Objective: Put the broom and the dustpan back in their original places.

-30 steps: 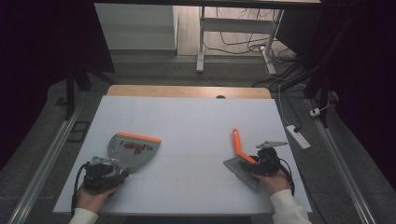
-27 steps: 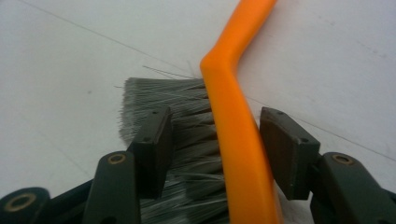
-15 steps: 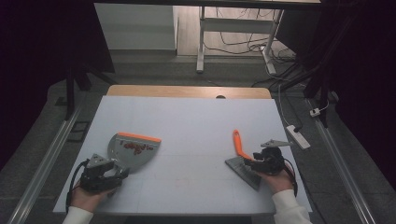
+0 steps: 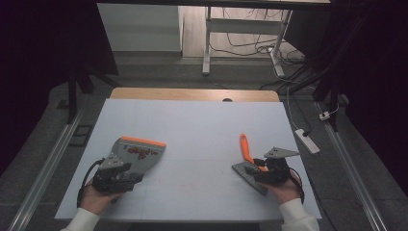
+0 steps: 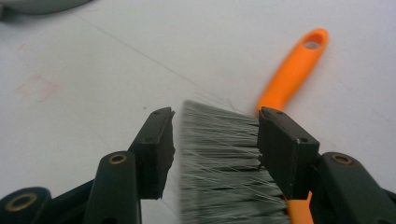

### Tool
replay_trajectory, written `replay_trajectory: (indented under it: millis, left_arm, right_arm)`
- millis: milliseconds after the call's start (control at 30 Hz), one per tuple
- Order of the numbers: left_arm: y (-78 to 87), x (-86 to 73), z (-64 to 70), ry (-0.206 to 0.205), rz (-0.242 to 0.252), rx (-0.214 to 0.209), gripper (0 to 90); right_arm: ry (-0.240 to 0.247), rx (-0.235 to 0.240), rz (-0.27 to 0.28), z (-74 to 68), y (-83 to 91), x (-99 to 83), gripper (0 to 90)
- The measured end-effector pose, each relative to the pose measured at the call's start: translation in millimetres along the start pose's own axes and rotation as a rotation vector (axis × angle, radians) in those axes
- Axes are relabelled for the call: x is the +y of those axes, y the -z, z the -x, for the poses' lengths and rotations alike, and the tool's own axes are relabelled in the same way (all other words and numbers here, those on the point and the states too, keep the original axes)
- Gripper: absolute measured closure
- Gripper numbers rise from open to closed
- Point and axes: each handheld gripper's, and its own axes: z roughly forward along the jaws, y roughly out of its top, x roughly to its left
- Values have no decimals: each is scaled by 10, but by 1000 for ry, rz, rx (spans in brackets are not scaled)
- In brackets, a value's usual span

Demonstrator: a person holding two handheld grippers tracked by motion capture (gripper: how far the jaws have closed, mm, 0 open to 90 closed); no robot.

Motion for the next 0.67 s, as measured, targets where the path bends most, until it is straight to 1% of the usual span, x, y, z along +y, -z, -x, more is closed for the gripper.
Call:
replay_trajectory:
  millis: [167,267,467,667]
  left_arm:
    - [-65,-3,16,-11,-15,-29,338]
    - [-84,7,27,-18,-17,-36,338]
    - [-107,12,34,-21,-22,-37,337]
    - [-117,17,16,-14,-22,-40,336]
  right_arm:
    - [52,11,17,-85,0,-22,456]
    - [74,21,27,-104,-12,-43,457]
    - [75,22,27,-112,-17,-60,458]
    - [79,20,38,-100,2,-76,458]
